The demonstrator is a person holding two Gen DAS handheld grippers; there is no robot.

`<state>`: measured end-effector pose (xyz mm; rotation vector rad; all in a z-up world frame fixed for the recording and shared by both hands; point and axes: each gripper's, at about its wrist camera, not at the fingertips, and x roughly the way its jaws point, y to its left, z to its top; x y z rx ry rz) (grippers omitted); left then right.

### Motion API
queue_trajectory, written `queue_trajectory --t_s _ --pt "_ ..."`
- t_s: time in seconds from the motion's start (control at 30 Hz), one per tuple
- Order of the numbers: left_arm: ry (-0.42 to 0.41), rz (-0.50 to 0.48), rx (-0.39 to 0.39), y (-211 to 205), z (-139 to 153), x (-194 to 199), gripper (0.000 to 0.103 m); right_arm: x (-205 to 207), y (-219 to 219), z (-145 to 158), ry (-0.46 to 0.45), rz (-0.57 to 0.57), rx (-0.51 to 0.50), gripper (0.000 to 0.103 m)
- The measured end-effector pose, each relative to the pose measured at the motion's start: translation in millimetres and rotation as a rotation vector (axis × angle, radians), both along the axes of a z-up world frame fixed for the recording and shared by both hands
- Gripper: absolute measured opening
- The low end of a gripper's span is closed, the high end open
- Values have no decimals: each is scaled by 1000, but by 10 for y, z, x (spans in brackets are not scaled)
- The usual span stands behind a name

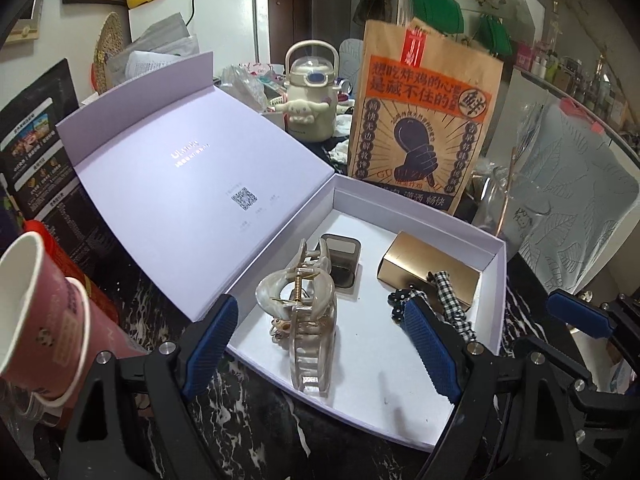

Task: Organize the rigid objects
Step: 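Lower the claw clip and scrunchie into the box and open both tools, then withdraw both tools from the lavender box toward the purple EYES box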

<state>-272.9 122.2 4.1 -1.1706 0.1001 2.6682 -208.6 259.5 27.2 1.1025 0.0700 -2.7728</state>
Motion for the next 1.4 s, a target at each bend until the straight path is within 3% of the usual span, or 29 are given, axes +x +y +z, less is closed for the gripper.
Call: queue_trajectory --t_s 0.17,0.27,0.37,0.63,0.93,1.4 --pt "45 3 11 -42 227 187 88 181 -11 191 55 3 -17 50" --pt "70 8 16 -76 310 298 100 287 -18 286 85 8 -22 53" --pt "83 9 16 -114 387 424 101 393 -42 351 95 17 -20 55" --pt "90 14 23 -265 510 752 101 693 -113 474 137 39 -12 74" --pt "125 26 13 -426 572 1173 101 1038 -156 547 162 74 -9 78" --pt "78 -32 60 -473 375 1552 101 1461 -166 398 144 116 -51 80"
